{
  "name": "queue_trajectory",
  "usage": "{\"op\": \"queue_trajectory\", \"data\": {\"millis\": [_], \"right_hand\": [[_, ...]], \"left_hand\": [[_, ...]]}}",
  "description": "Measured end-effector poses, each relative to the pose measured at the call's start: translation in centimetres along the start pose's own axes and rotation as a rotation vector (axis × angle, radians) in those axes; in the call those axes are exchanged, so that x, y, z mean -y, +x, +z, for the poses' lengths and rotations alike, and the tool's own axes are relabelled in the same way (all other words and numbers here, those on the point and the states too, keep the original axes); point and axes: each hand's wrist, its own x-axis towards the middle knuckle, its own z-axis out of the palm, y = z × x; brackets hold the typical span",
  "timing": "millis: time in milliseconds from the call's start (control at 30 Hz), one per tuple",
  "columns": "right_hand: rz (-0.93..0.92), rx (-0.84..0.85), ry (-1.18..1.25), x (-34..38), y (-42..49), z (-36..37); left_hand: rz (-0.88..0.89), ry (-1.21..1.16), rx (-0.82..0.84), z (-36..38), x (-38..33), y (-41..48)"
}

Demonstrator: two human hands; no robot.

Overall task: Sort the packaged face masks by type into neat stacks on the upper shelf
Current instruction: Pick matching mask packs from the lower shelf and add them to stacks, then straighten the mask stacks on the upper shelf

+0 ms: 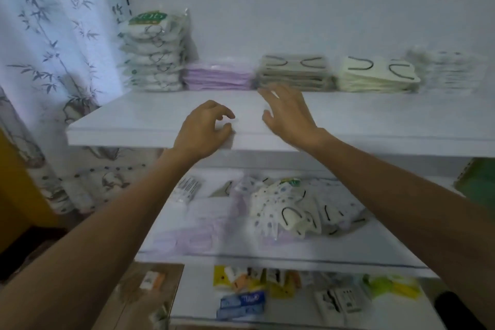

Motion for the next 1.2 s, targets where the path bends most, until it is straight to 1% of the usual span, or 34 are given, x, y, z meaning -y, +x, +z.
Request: {"op": "queue_trajectory", "data": {"millis": [67, 167, 233, 300, 367, 467, 533, 600, 633, 700, 767, 833, 900, 967, 1000, 1033, 1100, 1167, 1200], "right_hand": [[-0.059, -0.081, 0.065, 3.3, -1.5, 0.2], [-0.21, -0.158, 0.164, 8.4, -3.8, 0.4], [-0.313, -0.127, 0.216, 11.3, -5.9, 1.7], [-0.335, -0.02, 0.266, 12.8, -8.2, 4.4], [-0.24, 0.151, 0.304, 13.2, -10.4, 7.7], [0.013, 0.522, 0.303, 11.8, -13.0, 12.1], [0.12, 0.732, 0.302, 10.7, -14.4, 14.5], [0.174, 0.862, 0.298, 9.6, -15.1, 16.9], [0.2, 0.91, 0.284, 9.0, -15.2, 18.2], [0.225, 0.969, 0.223, 8.2, -15.4, 21.2], [0.212, 0.961, 0.145, 7.6, -15.2, 24.2], [0.226, 0.949, 0.149, 7.3, -14.8, 26.8], [0.208, 0.921, 0.147, 7.2, -14.2, 29.0], [0.171, 0.926, 0.104, 6.9, -13.2, 31.0], [0.15, 0.972, 0.063, 6.8, -12.7, 31.8], [0.146, 1.036, 0.03, 6.6, -12.6, 32.5], [0.193, 1.139, 0.048, 6.2, -12.6, 33.7], [0.241, 1.168, 0.091, 6.0, -12.6, 34.6], [0.222, 1.161, 0.066, 5.9, -12.6, 34.8]], "left_hand": [[0.014, 0.024, -0.006, -1.2, 0.7, -3.4], [0.024, 0.052, -0.025, -2.5, 2.0, -7.7], [-0.007, 0.038, -0.006, -2.3, 3.2, -9.9], [-0.101, 0.036, 0.029, -1.2, 5.0, -12.1], [-0.25, 0.004, 0.061, 0.3, 7.2, -14.5], [-0.463, -0.064, 0.156, 3.3, 10.4, -18.3], [-0.562, -0.08, 0.214, 5.1, 12.3, -20.4], [-0.656, -0.085, 0.269, 6.7, 14.0, -21.9], [-0.675, -0.076, 0.294, 7.4, 14.8, -22.5], [-0.667, -0.07, 0.358, 9.2, 16.6, -23.4], [-0.644, -0.097, 0.422, 11.2, 18.4, -24.1], [-0.679, -0.067, 0.467, 12.5, 19.5, -24.2], [-0.715, -0.016, 0.403, 13.7, 20.2, -24.0], [-0.81, 0.074, 0.418, 14.9, 21.0, -24.0], [-0.83, 0.114, 0.462, 15.4, 21.5, -24.1], [-0.806, 0.13, 0.493, 16.1, 21.9, -24.2], [-0.763, 0.125, 0.505, 17.3, 22.8, -24.2], [-0.82, 0.151, 0.594, 17.7, 23.4, -24.1], [-0.833, 0.175, 0.623, 17.9, 23.6, -24.1]]}}
